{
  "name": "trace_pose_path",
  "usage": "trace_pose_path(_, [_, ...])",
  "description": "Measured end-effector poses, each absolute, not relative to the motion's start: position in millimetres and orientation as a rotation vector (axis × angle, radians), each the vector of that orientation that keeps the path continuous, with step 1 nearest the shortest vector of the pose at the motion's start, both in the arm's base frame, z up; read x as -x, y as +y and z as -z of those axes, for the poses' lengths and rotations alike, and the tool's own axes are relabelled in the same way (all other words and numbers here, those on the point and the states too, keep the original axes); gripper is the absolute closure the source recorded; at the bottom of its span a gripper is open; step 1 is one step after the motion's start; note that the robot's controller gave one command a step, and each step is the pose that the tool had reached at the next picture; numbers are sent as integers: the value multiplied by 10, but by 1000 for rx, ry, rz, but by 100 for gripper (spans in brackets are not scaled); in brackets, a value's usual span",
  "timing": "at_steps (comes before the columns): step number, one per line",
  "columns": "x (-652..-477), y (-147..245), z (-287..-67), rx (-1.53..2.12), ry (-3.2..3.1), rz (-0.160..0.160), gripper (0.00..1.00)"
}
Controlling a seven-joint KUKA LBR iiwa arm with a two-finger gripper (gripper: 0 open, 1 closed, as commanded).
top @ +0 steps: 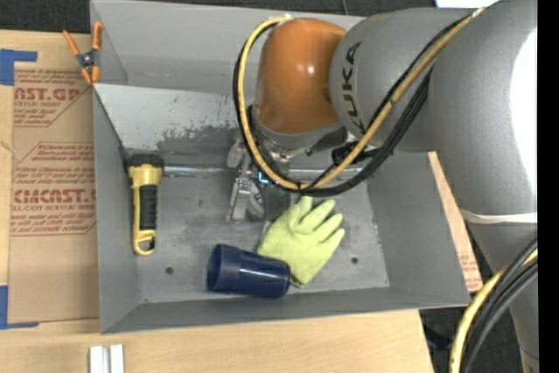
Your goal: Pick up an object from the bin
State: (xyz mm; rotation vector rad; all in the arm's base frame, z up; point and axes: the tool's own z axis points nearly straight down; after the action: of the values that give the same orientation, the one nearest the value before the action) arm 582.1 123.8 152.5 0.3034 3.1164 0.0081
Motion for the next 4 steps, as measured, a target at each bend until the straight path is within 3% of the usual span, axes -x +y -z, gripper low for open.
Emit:
trace_pose_path(1, [-5842, 905, -1522, 10, 3133, -6, 0])
trace_pose_path(2, [-5861, 623, -1295, -362, 3116, -7, 0])
trace_pose_path(3, [-5858, 258, -1128, 187, 3127, -5, 0])
trace_pose_path(4, [-5875, 471, -1211, -223, 3129, -9, 100])
